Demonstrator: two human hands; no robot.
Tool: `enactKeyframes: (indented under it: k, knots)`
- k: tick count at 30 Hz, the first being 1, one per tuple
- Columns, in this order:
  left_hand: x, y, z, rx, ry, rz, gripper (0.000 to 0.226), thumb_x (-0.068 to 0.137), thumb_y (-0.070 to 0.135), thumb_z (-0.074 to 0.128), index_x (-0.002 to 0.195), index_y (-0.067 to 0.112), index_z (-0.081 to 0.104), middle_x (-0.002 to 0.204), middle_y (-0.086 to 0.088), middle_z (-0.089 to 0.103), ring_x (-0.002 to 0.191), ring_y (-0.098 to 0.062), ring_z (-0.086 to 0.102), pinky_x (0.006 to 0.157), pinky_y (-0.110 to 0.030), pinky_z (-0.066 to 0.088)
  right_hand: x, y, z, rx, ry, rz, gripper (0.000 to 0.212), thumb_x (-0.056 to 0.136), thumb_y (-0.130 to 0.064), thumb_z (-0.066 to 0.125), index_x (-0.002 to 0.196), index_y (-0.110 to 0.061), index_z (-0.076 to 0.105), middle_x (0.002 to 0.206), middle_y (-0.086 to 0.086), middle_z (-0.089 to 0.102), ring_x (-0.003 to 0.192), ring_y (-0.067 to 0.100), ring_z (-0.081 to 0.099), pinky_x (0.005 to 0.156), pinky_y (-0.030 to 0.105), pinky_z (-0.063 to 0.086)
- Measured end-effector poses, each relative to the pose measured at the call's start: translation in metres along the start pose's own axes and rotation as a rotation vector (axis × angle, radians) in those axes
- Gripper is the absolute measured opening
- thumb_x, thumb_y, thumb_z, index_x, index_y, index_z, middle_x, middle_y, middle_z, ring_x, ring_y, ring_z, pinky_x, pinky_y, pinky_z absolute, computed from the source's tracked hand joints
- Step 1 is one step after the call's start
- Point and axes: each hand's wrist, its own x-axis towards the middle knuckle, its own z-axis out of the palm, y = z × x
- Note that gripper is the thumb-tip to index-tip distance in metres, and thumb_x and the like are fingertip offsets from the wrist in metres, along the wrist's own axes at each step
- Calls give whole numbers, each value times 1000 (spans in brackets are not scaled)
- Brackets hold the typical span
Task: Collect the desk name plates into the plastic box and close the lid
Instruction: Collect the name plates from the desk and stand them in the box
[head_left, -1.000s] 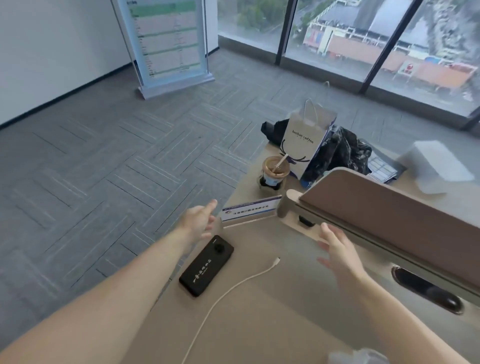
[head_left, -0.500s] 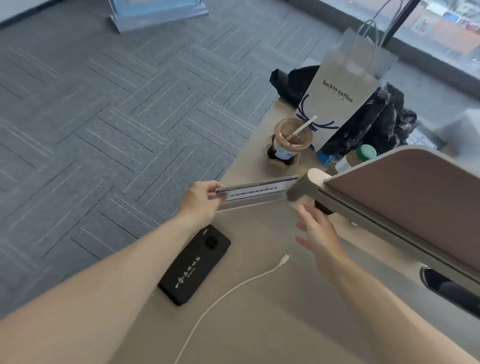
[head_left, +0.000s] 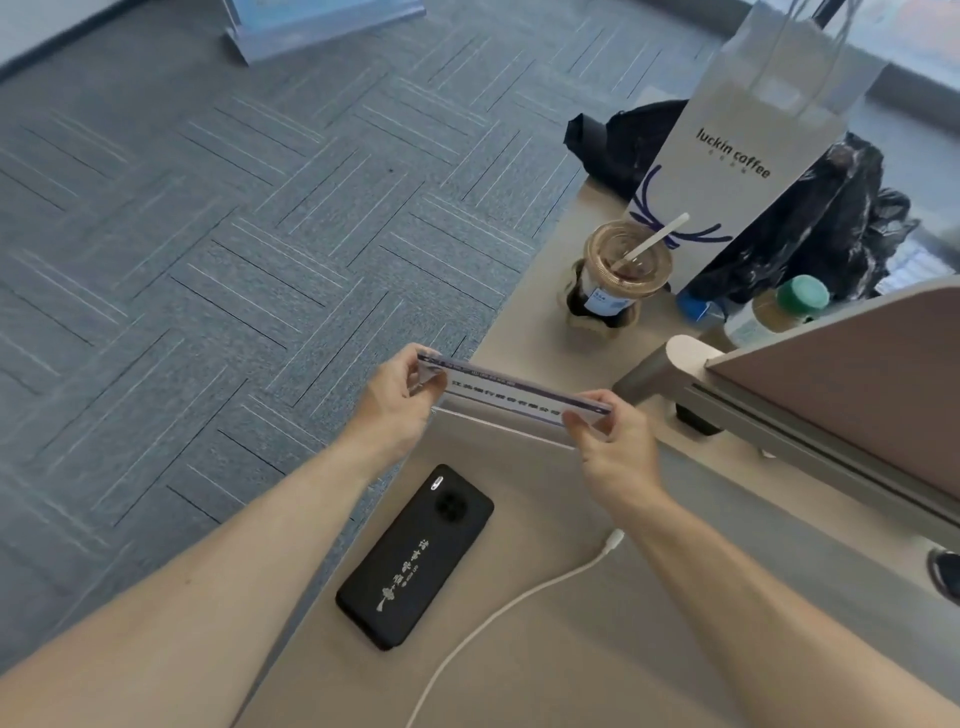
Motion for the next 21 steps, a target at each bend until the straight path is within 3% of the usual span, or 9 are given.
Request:
enactKeyframes:
  k: [2,6,9,12,14,16,18,21]
  knots:
    - [-8,10,-1,20,-2,20,4,101,23,61,104,22,64,95,10,71,91,2,63,70,-12,43,-9,-5,-8,10,12,-23,7,93,-24,68,93,-17,69,72,-10,60,68,6,51,64,24,40]
    - [-33,54,-7,22,-12,52,6,101,28,61,104,24,65,99,8,74,93,-4,67,76,-25,46,-37,-35,-47,21,37,-70,5,93,-31,67,90,-28,69,77,-8,66,73,13,57,64,26,43]
    - [-68,110,-12,-41,-18,130,6,102,25,60,98,26,65,94,10,75,88,3,68,76,-19,47,-68,-72,-95,27,89,-132,8,92,-35,68,95,-28,70,71,-7,66,64,9,52,59,26,41]
    - [-114,175,-17,-102,-44,206,6,102,24,61,100,24,66,97,8,78,94,-4,72,79,-19,51,-113,-114,-155,110,154,-229,4,94,-27,68,95,-25,72,63,-19,62,58,3,49,60,23,41]
    - [-147,219,-18,-142,-89,271,11,103,22,59,107,19,68,99,5,80,94,-8,74,84,-22,53,-148,-139,-196,190,204,-307,7,95,-21,67,100,-19,72,73,-15,69,65,6,60,65,24,48]
    - [-180,259,-16,-165,-143,354,14,104,19,56,107,21,69,92,13,80,87,1,73,80,-14,52,-182,-157,-234,250,263,-384,10,95,-12,66,103,-9,71,84,-8,77,75,3,69,70,16,52]
    - [-212,294,-8,-165,-184,425,17,105,18,54,106,23,70,88,20,79,82,7,71,75,-8,50,-213,-165,-268,307,305,-427,8,95,-6,63,100,-8,70,80,-12,77,70,-1,68,68,12,50]
    - [-258,331,13,-170,-229,475,19,105,19,54,113,23,71,99,14,80,95,-6,75,90,-25,54,-256,-159,-311,383,359,-445,13,96,-5,61,100,-14,70,83,-14,78,71,-1,70,66,12,51]
